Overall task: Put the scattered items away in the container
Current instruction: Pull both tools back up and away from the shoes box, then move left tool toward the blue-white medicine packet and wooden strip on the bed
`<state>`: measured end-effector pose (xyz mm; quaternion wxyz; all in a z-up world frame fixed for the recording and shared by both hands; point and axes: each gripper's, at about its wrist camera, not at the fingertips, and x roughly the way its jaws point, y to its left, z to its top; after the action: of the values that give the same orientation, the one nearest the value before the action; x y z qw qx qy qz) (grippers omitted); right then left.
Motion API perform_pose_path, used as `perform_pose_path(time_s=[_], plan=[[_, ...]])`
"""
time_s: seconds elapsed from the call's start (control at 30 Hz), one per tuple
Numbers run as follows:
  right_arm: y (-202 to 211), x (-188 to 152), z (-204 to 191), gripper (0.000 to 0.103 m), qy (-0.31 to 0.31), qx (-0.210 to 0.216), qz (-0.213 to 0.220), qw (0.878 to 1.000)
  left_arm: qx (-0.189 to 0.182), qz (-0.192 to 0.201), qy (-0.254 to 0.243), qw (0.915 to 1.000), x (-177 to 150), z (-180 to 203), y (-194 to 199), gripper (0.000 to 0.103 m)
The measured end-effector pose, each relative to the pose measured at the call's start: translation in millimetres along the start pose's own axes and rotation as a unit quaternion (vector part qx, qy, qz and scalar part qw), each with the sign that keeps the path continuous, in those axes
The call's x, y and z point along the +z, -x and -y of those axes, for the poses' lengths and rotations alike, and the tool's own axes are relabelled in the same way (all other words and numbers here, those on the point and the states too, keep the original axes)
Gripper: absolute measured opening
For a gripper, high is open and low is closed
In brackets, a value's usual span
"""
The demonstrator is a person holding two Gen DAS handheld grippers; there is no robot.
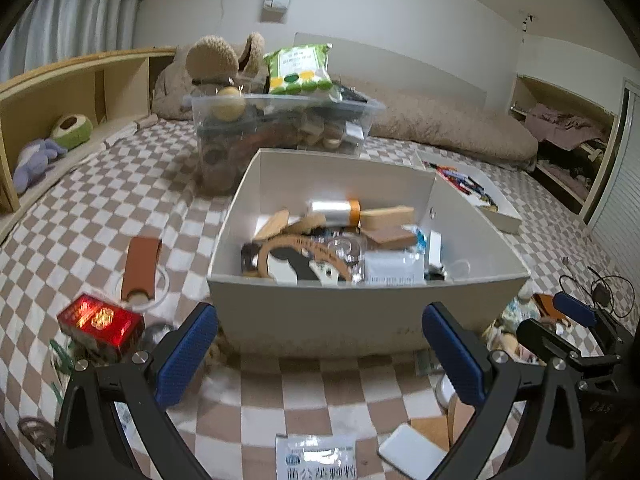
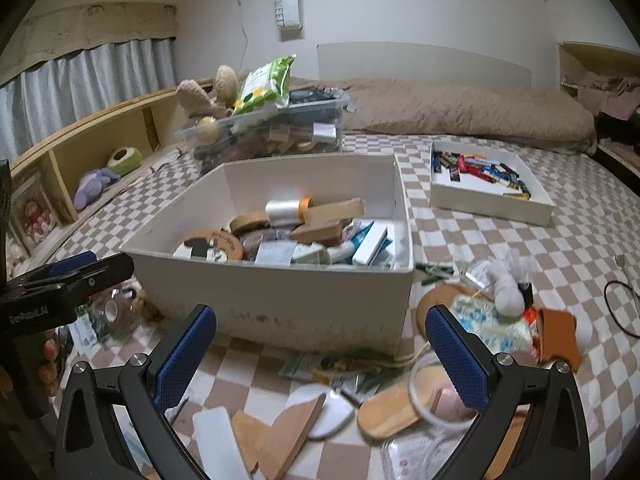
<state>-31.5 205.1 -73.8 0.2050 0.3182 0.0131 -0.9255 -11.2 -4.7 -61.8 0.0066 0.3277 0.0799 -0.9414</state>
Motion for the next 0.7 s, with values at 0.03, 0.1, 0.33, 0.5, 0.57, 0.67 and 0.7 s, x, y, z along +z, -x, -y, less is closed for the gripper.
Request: perform_pose_path(time_s=[0.03,0.1,0.33,0.5,0.57,0.67,0.7], plan=[[0,-3,-1,0.103,0.001,0.000,-0.003,1.000,0.000,-0.003,0.000,1.0000,-4,-1,0,0.103],[-1,-10,-4,0.103,0.002,0.002,-0.011,1.000,0.000,-0.012,0.002,0.9999,-13,-2,-1,0.103],[-4,-31,-10,0.103,0.008,0.005,-0.037,0.999,0.003,-0.038,-0.001,0.9993,-43,-3,1,0.103],[-5,-43,-14,0.103,0.008,0.009,-0.053,0.999,0.000,-0.057,-0.004,0.9984,-66,-3,4,0.103],[-5,-46,-15,0.103,0.009,0.008,-0.058,0.998,0.000,-0.062,-0.008,0.9980,-73,-2,5,0.103],[-4,-51,-14,0.103,0.006,0.007,-0.063,0.998,0.003,-0.069,-0.020,0.9974,-85,2,8,0.103],[-4,-52,-14,0.103,0.004,0.007,-0.065,0.998,0.004,-0.071,-0.025,0.9971,-89,3,9,0.103]])
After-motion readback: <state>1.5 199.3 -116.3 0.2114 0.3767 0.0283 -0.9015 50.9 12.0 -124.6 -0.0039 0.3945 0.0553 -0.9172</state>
